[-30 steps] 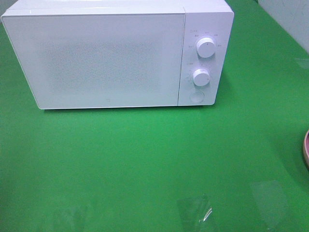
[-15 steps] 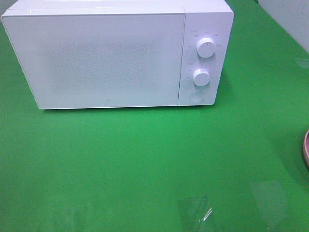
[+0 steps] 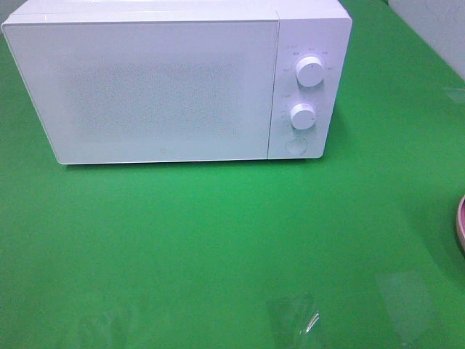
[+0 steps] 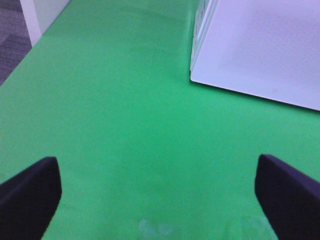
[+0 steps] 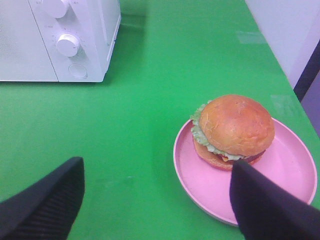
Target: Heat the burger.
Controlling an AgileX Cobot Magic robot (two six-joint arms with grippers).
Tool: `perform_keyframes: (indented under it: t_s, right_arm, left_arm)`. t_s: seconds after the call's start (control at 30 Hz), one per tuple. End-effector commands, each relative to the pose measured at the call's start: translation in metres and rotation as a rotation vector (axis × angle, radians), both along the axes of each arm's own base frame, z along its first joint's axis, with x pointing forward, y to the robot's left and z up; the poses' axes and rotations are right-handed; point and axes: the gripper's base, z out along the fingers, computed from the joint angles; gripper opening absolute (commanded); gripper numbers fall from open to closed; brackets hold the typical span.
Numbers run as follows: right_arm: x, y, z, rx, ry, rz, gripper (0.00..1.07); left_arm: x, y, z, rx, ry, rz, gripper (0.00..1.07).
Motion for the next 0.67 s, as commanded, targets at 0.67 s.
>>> perform_keyframes:
  t_s: [0.67]
  right_arm:
    - [-0.0040,-0.0006,0.0006,-0.008,-0.038,-0.002,0.76]
  left_arm:
    - [-0.0033,-0.0002,0.0009,0.000,-0.043,0.000,1.00]
